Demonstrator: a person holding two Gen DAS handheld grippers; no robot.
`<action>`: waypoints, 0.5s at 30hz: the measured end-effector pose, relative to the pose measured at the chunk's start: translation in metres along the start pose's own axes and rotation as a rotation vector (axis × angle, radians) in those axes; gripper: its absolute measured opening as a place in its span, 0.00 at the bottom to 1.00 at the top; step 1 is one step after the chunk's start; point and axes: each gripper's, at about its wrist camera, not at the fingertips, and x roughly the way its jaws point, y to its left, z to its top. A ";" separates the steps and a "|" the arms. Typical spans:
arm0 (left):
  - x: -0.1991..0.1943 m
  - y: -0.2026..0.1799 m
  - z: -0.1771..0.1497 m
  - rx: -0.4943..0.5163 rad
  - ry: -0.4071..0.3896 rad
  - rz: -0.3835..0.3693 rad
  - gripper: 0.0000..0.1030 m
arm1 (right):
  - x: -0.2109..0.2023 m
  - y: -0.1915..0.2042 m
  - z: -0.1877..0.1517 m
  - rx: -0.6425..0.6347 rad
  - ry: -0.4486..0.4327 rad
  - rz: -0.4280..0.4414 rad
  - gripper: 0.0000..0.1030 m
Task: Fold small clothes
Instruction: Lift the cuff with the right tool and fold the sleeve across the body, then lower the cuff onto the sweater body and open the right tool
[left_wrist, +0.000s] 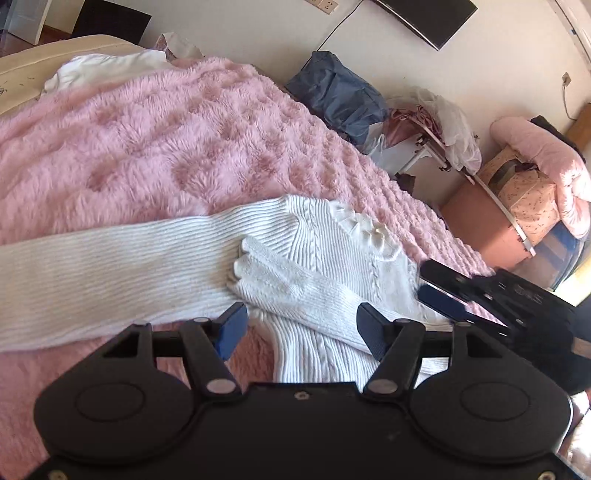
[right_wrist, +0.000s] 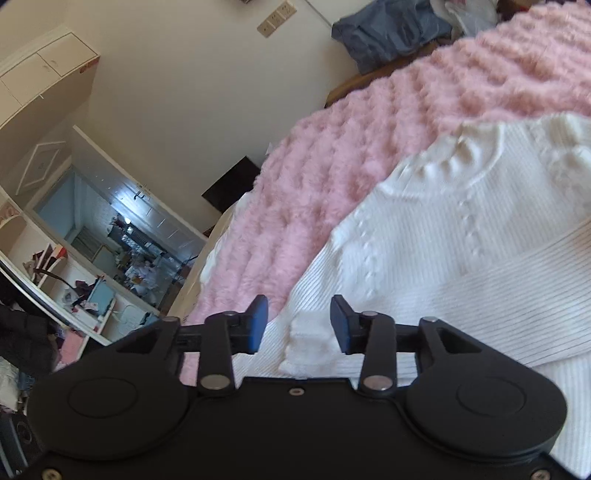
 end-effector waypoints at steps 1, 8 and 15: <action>0.011 0.000 0.004 0.014 -0.003 0.021 0.64 | -0.012 -0.005 0.005 -0.033 -0.012 -0.046 0.40; 0.065 0.001 0.024 0.029 0.014 0.147 0.59 | -0.070 -0.065 0.021 -0.165 -0.080 -0.335 0.40; 0.092 0.003 0.021 0.019 0.077 0.112 0.09 | -0.087 -0.111 0.027 -0.139 -0.100 -0.460 0.40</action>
